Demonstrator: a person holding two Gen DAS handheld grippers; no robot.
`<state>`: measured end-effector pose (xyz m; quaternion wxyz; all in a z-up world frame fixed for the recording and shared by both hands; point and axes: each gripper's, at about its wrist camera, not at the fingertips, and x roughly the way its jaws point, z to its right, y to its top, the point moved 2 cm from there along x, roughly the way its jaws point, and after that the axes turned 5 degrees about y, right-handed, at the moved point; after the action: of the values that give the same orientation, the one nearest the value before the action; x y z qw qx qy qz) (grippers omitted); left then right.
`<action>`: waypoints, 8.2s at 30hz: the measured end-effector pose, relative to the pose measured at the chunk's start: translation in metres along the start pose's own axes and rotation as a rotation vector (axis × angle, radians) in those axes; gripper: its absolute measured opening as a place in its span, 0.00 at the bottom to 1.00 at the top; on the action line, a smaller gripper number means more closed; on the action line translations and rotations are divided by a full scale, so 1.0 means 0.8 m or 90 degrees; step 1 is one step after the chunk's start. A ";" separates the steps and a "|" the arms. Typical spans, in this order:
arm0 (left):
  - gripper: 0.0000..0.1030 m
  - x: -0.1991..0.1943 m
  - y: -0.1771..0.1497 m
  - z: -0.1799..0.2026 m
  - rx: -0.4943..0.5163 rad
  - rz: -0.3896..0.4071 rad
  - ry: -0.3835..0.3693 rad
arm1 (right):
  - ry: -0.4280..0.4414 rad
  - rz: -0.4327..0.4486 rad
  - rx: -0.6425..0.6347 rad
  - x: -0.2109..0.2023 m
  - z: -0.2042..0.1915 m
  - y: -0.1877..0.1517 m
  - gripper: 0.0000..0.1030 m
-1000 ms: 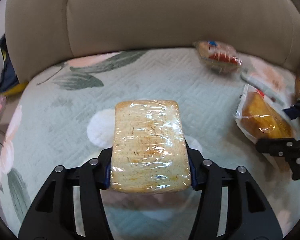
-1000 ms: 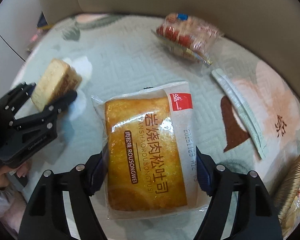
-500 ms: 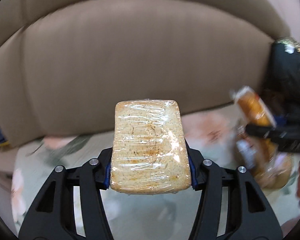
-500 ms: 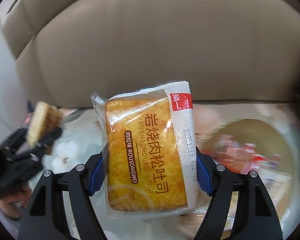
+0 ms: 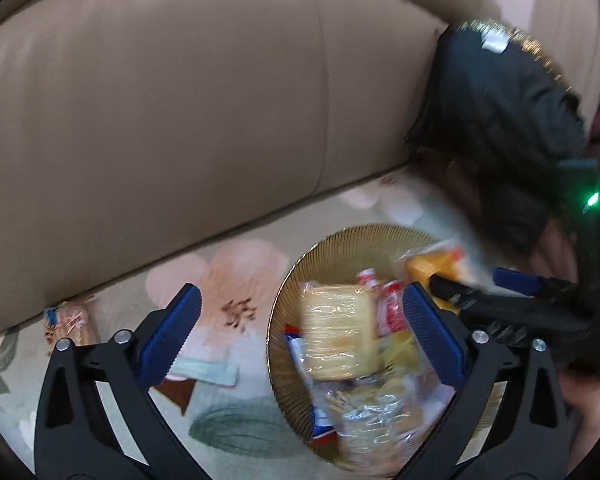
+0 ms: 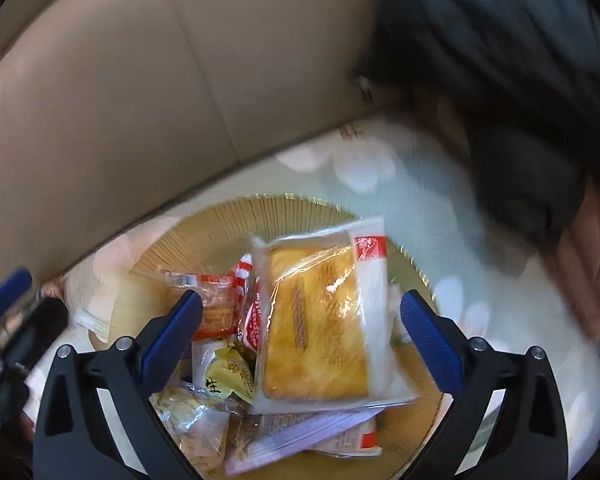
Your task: Organize snacks
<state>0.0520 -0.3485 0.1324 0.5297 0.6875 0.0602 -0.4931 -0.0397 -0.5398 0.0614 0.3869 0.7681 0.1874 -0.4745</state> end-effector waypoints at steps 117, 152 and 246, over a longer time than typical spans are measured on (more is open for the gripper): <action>0.56 -0.091 -0.308 -0.271 -0.220 -0.074 0.237 | 0.242 -0.225 -0.239 0.089 -0.318 -0.204 0.17; 0.97 -0.011 0.002 -0.005 -0.038 -0.022 0.012 | 0.119 0.126 0.079 -0.063 -0.007 -0.023 0.95; 0.97 -0.070 -0.128 -0.037 -0.141 -0.104 0.221 | -0.008 -0.097 -0.318 -0.025 -0.071 -0.145 0.95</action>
<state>-0.0204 -0.2565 0.1039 0.5419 0.6924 0.2600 -0.3991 -0.0920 -0.4213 0.0452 0.5290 0.6294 0.3536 -0.4461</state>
